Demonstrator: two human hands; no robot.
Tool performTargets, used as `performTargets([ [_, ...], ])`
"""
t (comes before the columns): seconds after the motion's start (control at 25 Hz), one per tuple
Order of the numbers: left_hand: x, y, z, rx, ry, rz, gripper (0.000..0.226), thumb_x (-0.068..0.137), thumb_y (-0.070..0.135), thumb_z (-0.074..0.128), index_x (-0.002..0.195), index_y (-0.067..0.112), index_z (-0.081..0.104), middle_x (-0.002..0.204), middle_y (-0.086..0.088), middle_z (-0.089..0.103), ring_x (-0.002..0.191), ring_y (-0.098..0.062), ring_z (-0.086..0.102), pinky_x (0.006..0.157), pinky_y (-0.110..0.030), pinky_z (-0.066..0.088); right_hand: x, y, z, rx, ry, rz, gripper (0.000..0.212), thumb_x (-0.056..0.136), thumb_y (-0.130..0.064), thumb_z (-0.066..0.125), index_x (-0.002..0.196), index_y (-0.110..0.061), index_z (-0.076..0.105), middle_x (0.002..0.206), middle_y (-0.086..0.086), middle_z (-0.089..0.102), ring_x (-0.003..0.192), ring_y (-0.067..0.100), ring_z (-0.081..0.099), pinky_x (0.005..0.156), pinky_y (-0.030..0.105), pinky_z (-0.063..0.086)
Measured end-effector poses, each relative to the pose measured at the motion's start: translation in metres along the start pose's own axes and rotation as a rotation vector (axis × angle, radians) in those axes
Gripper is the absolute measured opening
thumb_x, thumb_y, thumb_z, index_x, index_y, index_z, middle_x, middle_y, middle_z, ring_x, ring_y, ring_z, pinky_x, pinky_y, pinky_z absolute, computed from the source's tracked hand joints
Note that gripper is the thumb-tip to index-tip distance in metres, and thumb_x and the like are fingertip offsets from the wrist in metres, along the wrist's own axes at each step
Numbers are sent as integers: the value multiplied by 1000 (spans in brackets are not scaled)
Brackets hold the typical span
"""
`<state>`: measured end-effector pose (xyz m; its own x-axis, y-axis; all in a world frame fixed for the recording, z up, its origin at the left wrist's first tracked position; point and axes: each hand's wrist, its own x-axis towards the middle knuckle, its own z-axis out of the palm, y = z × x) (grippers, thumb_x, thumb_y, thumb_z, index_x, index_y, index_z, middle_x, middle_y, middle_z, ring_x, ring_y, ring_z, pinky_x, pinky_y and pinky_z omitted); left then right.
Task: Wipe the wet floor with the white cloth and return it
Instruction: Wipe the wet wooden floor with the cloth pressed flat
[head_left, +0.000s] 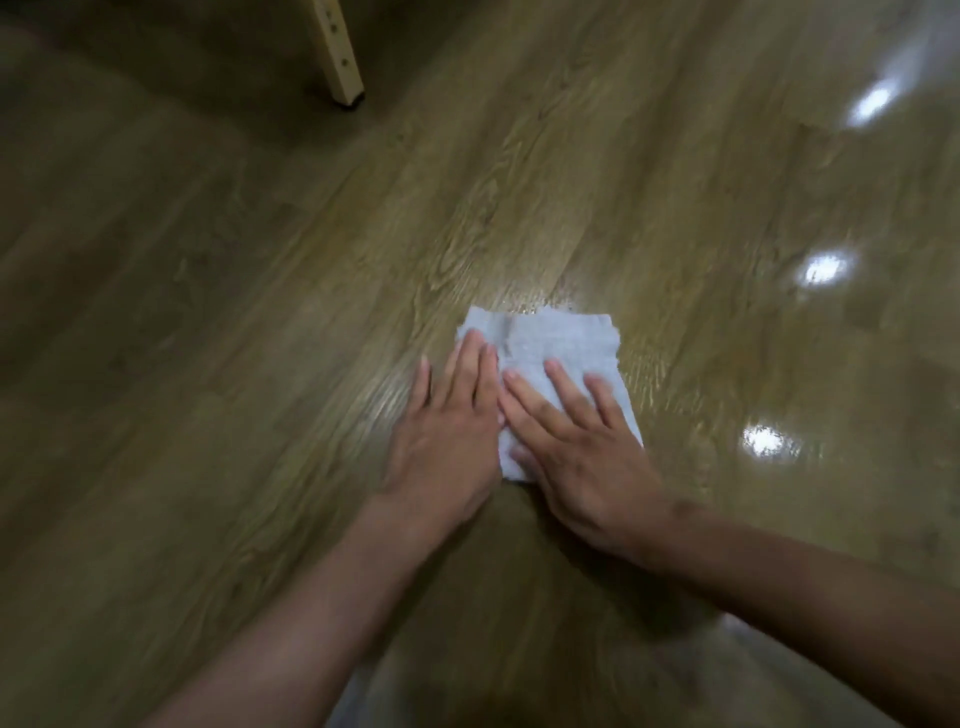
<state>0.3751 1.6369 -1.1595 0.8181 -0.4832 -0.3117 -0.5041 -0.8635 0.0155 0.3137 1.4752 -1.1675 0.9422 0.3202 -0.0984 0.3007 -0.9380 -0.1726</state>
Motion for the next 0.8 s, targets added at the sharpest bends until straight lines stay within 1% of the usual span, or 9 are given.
performTargets([
  [0.08,40,-22,-8,5,13,-22,61,101,29,16,151,3,-6,160,-14,-12,149,-23,-7,119,-49,3,49,19,-9,-26,-20,-16,52,102,-37,22,153,-23,24,159,-6,22,148,29,16,117,50,13],
  [0.2,118,-66,-36,-26,-20,-91,63,100,27,21,152,3,-4,161,-11,-12,149,-20,-11,118,-54,2,141,42,-18,9,-55,105,53,103,-40,16,154,-29,8,162,-11,7,150,25,2,117,49,2],
  [0.24,140,-79,-50,-52,-57,-119,63,100,27,23,152,4,-4,161,-9,-12,148,-18,-12,117,-55,1,170,43,-21,38,-67,149,54,103,-40,15,154,-30,5,162,-11,3,150,24,-2,117,49,0],
  [0.36,169,-92,-74,-113,-125,-129,67,100,26,33,152,3,-3,161,-7,-11,148,-16,-11,117,-55,1,212,37,-29,108,-97,240,53,103,-39,15,154,-29,3,162,-10,0,149,25,-7,117,51,-5],
  [0.48,135,-82,-57,-141,-72,-132,65,101,26,29,151,0,-3,161,-13,-9,149,-20,-10,118,-53,4,172,22,-19,93,-5,179,52,103,-36,21,154,-25,15,162,-8,13,149,28,4,116,50,1],
  [0.56,86,-71,-31,-133,-5,-130,61,102,28,21,151,0,-2,160,-15,-7,149,-22,-7,119,-52,6,125,8,-9,84,39,97,51,102,-34,25,151,-22,27,159,-5,24,148,30,16,115,50,11],
  [0.64,34,-63,-9,-121,57,-147,60,102,31,17,152,2,1,161,-14,-5,149,-22,-2,119,-50,8,80,-16,-1,82,32,16,53,97,-31,30,149,-17,34,156,0,31,145,32,24,113,52,21],
  [0.72,-9,-63,6,-159,93,-188,59,101,33,15,152,5,10,161,-11,2,149,-19,5,119,-48,11,54,-44,5,98,-33,-96,57,94,-28,33,149,-14,30,158,2,27,146,32,21,115,50,19],
  [0.8,-34,-67,14,-176,97,-220,58,100,34,17,151,6,21,160,-10,13,148,-17,16,117,-48,17,52,-54,6,112,-75,-175,55,97,-27,30,150,-13,29,158,3,26,146,33,19,115,50,17],
])
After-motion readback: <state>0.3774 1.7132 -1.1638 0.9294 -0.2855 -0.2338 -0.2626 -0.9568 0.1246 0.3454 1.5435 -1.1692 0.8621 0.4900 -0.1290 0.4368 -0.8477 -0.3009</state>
